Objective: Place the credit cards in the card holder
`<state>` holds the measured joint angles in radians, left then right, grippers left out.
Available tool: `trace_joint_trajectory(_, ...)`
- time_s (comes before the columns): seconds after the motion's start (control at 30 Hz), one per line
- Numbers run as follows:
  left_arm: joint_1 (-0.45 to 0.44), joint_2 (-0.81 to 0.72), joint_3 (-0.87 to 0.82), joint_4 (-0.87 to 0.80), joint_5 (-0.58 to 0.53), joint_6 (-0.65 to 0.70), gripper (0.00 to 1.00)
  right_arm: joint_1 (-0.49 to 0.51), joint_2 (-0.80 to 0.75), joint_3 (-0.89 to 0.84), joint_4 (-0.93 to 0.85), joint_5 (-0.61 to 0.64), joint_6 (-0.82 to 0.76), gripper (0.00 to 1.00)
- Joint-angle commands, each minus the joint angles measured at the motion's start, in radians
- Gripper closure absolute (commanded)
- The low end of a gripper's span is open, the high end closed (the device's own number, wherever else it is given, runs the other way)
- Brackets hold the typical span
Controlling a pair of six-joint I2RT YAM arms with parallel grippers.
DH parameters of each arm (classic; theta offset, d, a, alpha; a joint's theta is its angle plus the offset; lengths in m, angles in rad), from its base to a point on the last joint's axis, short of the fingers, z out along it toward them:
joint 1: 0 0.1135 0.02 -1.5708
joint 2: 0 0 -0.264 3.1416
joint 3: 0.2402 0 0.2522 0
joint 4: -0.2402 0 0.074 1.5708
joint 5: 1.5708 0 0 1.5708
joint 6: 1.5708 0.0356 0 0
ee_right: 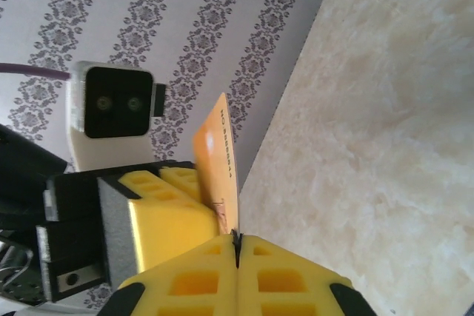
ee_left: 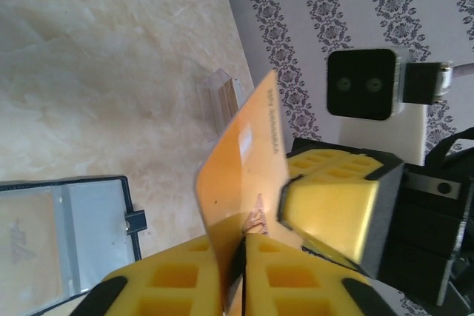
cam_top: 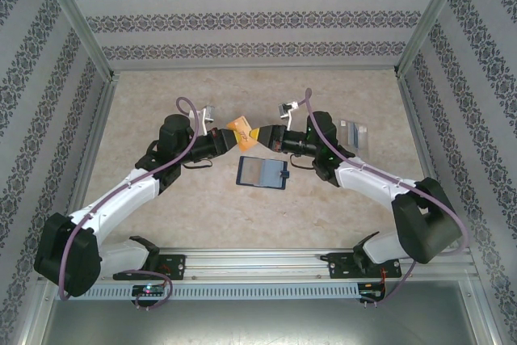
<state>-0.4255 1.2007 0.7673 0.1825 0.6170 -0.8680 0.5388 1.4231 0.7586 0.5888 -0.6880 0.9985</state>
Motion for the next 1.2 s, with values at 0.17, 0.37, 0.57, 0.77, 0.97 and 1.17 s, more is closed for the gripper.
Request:
trace_joint_trajectory(0.17, -0.009, -0.002, 0.067, -0.058, 0.038, 0.063, 0.94, -0.026, 0.017, -0.024, 0.064, -0.097, -0.015, 0.77)
trace_joint_trajectory(0.37, -0.009, 0.006, 0.139, -0.207, 0.113, 0.128, 0.95, -0.075, 0.021, -0.020, 0.124, -0.247, -0.018, 0.69)
trace_joint_trajectory(0.57, -0.010, 0.070, 0.198, -0.272, 0.222, 0.173, 0.92, -0.087, 0.026, -0.001, 0.117, -0.344, -0.043, 0.65)
trace_joint_trajectory(0.77, -0.018, 0.108, 0.254, -0.350, 0.246, 0.240, 0.92, -0.137, 0.009, -0.011, 0.113, -0.364, -0.045, 0.65)
trace_joint_trajectory(0.97, -0.018, 0.127, 0.275, -0.382, 0.268, 0.271, 0.92, -0.142, 0.019, 0.011, 0.094, -0.428, -0.052, 0.71)
trace_joint_trajectory(1.17, -0.021, 0.153, 0.283, -0.381, 0.302, 0.269, 0.92, -0.142, 0.028, 0.013, 0.095, -0.439, -0.058, 0.80)
